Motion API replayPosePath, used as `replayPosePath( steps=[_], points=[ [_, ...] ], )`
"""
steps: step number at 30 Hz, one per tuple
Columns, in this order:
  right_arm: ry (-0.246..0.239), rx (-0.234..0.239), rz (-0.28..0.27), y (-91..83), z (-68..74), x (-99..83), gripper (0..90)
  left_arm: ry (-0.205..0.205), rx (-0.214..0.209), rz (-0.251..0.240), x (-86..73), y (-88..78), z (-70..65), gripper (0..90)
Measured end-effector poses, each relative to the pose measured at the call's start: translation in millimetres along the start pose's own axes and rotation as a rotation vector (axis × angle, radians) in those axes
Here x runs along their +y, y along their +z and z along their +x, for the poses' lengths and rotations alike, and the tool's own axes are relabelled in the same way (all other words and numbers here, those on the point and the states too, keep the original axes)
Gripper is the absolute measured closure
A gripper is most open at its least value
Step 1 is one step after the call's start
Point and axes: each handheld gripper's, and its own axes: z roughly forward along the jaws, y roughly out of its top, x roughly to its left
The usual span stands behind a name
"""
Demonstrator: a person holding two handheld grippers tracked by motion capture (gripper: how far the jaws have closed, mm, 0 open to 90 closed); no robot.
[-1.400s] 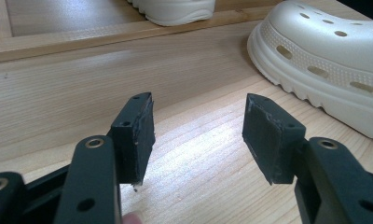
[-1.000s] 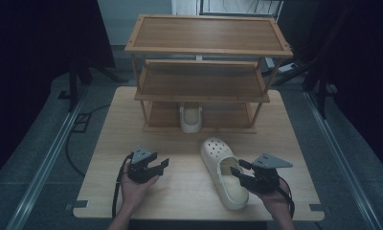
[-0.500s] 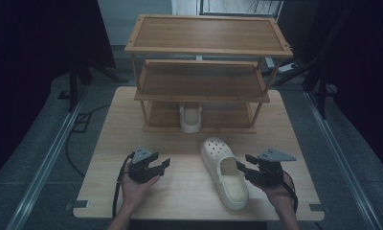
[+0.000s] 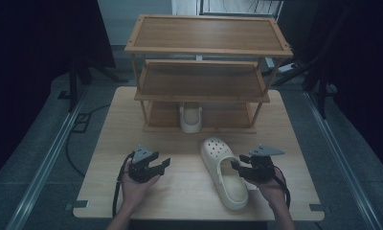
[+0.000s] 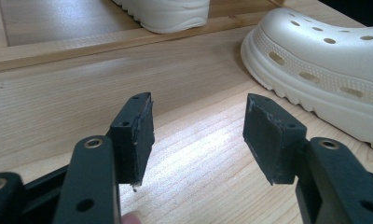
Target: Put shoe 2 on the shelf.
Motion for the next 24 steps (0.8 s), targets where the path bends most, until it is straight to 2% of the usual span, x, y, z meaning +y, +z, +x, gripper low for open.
replayPosePath(
  steps=[2, 6, 8, 16, 21, 24],
  points=[
    [0.003, -0.019, 0.004, 4.2, -1.1, 1.1, 56.8, 0.002, 0.000, 0.000, 0.0, 0.3, -0.5, 43.2],
    [0.000, 0.006, 0.011, 9.2, 0.6, 3.1, 66.7, 0.005, -0.002, 0.001, 0.1, 0.7, -1.2, 43.2],
    [-0.004, -0.012, 0.008, 8.9, 2.3, 3.5, 69.4, 0.005, -0.002, 0.000, 0.0, 0.6, -1.6, 43.2],
    [-0.016, -0.065, 0.014, 6.7, 9.1, 6.0, 75.0, 0.001, -0.001, -0.010, 1.0, -2.3, 0.0, 43.2],
    [0.015, -0.041, -0.009, 1.7, 6.4, 6.7, 76.7, -0.003, 0.001, -0.017, 1.9, -4.1, 1.4, 43.2],
    [0.016, -0.040, -0.028, -3.2, 5.8, 8.2, 76.8, -0.003, 0.001, -0.019, 1.9, -4.3, 1.4, 43.2]
  ],
)
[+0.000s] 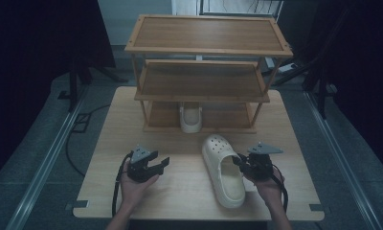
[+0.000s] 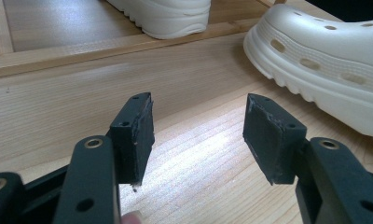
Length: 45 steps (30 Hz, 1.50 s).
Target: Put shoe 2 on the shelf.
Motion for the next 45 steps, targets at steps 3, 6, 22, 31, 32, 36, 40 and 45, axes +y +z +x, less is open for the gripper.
replayPosePath(
  steps=[3, 6, 22, 31, 32, 36, 40, 45],
  points=[
    [0.002, -0.001, -0.023, -5.9, -0.5, 2.0, 76.8, 0.001, -0.001, 0.002, -0.3, 0.5, -0.1, 43.2],
    [0.008, 0.007, -0.052, -11.3, -0.6, 4.2, 76.8, 0.000, 0.000, 0.005, -0.7, 1.1, -0.2, 43.2],
    [0.022, -0.016, -0.095, -9.8, -11.5, 13.7, 76.7, 0.000, 0.003, 0.008, -1.0, 2.1, 0.2, 43.2],
    [0.013, -0.034, -0.113, -5.0, -18.1, 25.6, 76.8, 0.000, 0.006, 0.007, -1.3, 1.7, 0.3, 43.2],
    [0.014, -0.037, -0.118, -5.1, -18.8, 27.2, 76.8, -0.002, 0.006, 0.008, -1.6, 1.8, 0.4, 43.2],
    [0.005, -0.045, -0.125, -2.6, -20.6, 32.5, 76.8, -0.006, 0.007, 0.008, -2.2, 1.7, 0.9, 43.2],
    [0.000, -0.051, -0.125, 1.3, -22.1, 36.4, 76.9, -0.007, 0.011, 0.009, -2.4, 1.6, 1.9, 43.2],
    [0.001, -0.057, -0.124, 7.1, -24.2, 40.7, 76.9, -0.011, 0.014, 0.009, -2.8, 1.3, 2.9, 43.2]
  ],
)
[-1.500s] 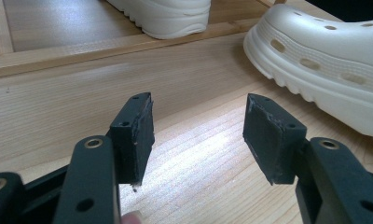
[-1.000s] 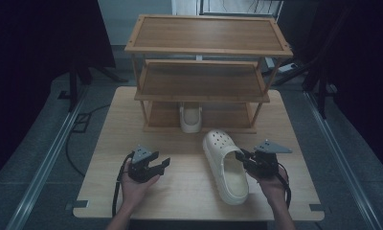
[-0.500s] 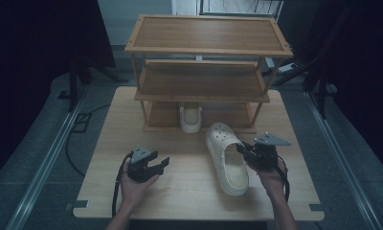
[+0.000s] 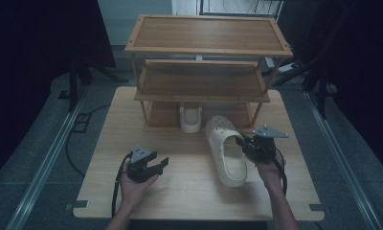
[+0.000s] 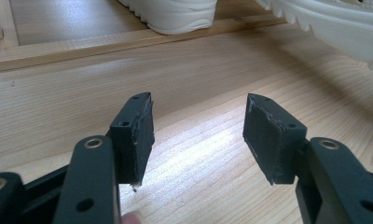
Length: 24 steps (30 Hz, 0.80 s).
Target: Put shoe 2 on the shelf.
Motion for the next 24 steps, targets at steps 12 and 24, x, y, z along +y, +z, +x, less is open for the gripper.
replayPosePath(
  steps=[12, 24],
  points=[
    [0.035, -0.041, -0.013, 18.6, -13.4, 4.7, 77.0, -0.005, 0.006, 0.004, -1.2, 0.2, 1.4, 43.1],
    [0.028, -0.079, -0.017, 39.0, -15.7, 10.2, 77.1, -0.022, 0.015, 0.017, -4.1, 1.9, 8.2, 42.5]
  ],
)
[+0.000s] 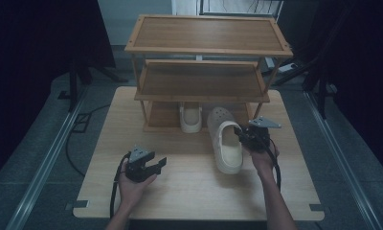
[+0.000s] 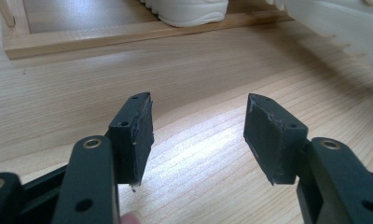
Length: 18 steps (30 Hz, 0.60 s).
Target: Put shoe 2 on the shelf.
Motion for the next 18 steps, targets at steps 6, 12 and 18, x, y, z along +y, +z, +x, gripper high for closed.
replayPosePath(
  steps=[6, 12, 18],
  points=[
    [0.006, -0.032, 0.012, 20.1, -1.1, 6.5, 77.2, -0.007, -0.004, -0.002, 0.0, -0.5, 1.1, 42.5],
    [0.012, -0.062, 0.024, 37.9, -0.8, 11.3, 77.2, -0.006, -0.016, 0.005, -0.2, 0.2, -0.8, 42.4],
    [0.010, -0.086, 0.012, 49.5, 3.1, 17.0, 77.2, -0.011, -0.022, -0.002, 0.2, -1.0, -0.6, 42.4]
  ],
)
